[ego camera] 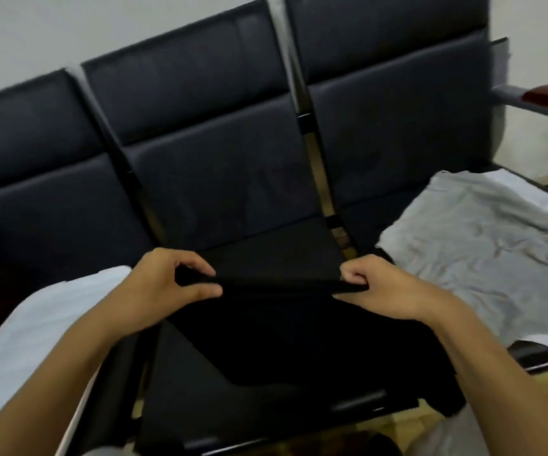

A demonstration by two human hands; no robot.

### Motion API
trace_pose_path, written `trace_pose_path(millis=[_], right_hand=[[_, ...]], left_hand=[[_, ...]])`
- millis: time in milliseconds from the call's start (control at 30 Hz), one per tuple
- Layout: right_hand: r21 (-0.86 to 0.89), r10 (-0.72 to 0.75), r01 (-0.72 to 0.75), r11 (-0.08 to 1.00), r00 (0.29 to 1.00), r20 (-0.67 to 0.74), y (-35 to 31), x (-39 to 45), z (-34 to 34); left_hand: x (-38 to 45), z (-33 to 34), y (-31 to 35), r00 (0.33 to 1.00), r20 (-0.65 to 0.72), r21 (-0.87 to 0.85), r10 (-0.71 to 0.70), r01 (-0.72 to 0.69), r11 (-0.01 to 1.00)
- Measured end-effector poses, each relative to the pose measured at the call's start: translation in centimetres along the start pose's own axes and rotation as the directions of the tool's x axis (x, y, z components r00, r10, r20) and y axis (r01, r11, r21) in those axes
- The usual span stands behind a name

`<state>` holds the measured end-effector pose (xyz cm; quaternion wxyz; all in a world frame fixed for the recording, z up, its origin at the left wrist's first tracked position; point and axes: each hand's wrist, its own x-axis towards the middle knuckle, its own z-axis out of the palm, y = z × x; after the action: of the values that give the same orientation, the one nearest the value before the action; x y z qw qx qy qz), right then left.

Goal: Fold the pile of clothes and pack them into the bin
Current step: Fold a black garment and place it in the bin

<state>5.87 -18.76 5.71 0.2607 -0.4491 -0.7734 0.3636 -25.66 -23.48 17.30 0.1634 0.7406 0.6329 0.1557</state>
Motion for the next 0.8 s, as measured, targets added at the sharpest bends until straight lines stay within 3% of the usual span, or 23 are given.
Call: trace_pose_path(millis=[67,167,300,367,533,700,800], right_hand=[[0.177,-0.071,0.058,0.982,0.995,0.068,-2.5,0.8,0.9],[0.43,-0.124,0.085,0.899,0.99,0.063,-5.4,1.8,1.8],[0.183,-0.14,0.146,0.972,0.989,-0.046,-7.0,4.0,4.0],[0.121,-0.087,0.106,0.987,0.985,-0.15,-7.2,5.0,4.9],[0.14,-0.016,0.06,0.988,0.955,-0.296,-7.7,6.4,4.9],[-0.105,0.056,-0.084,0.991,0.966,-0.251,-5.6,6.3,3.9],[-0.078,0.064,-0.087,0.993,0.964,-0.258,-4.8,6.1,3.3]], left_hand=[[-2.0,-1.7,-2.0,0.991,-0.128,0.061,-0.034,0.042,0.997],[-4.3,-4.2,-4.5,0.958,-0.282,0.181,-0.054,0.108,0.978],[-6.5,-7.6,-6.8,0.896,-0.443,0.365,0.02,0.16,0.917],[-7.8,-9.4,-8.0,0.845,-0.533,0.389,0.044,0.199,0.899],[-9.6,-9.9,-12.1,0.78,-0.609,0.22,-0.144,0.34,0.914],[-10.4,-8.7,-16.3,0.649,-0.636,-0.121,-0.417,0.45,0.885],[-10.7,-8.0,-17.4,0.686,-0.57,-0.163,-0.452,0.445,0.88]])
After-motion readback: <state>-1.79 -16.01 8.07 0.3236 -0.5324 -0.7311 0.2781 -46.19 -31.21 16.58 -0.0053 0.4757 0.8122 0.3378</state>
